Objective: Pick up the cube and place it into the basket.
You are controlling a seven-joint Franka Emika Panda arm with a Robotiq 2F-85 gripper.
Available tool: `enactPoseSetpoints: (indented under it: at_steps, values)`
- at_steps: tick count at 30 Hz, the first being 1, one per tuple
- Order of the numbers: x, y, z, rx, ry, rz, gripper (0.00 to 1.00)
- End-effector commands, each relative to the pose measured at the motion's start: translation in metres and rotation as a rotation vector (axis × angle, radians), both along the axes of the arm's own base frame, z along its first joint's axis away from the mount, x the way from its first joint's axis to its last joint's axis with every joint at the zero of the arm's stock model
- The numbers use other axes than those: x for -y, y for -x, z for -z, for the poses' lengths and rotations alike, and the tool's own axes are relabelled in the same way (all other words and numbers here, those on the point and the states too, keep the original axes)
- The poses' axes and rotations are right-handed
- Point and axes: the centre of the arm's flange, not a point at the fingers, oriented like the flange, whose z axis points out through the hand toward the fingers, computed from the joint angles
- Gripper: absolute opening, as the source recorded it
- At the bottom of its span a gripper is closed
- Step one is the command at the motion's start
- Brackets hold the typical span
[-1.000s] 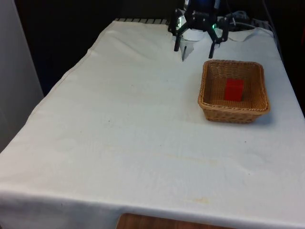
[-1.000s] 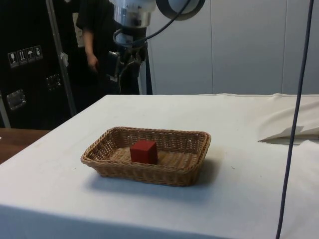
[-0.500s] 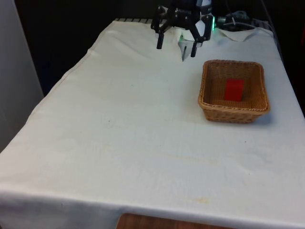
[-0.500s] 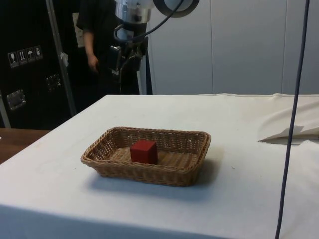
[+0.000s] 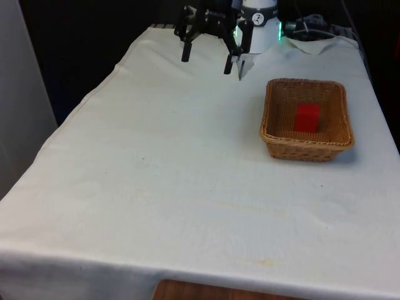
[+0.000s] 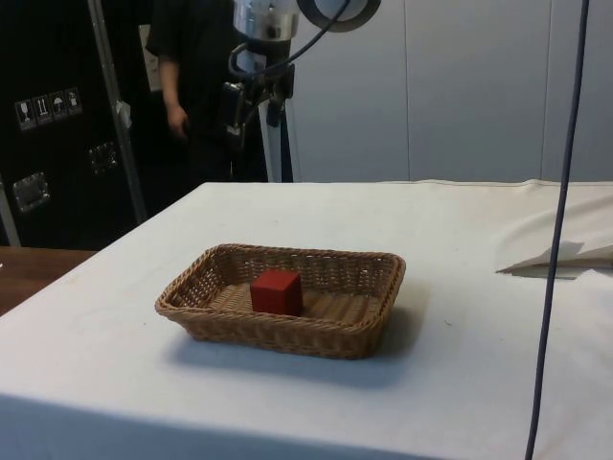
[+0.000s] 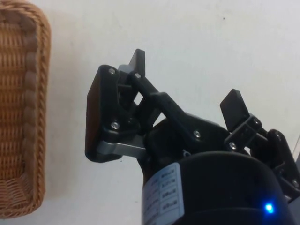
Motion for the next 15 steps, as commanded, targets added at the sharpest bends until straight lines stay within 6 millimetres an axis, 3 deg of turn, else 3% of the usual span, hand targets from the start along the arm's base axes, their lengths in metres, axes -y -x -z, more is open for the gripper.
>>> enactPoseSetpoints:
  at_steps: [1, 15]
  values:
    - [0.002, 0.0, 0.0, -0.001, 0.001, 0.001, 1.0]
    - [0.041, 0.003, 0.009, -0.003, 0.0, 0.04, 1.0]
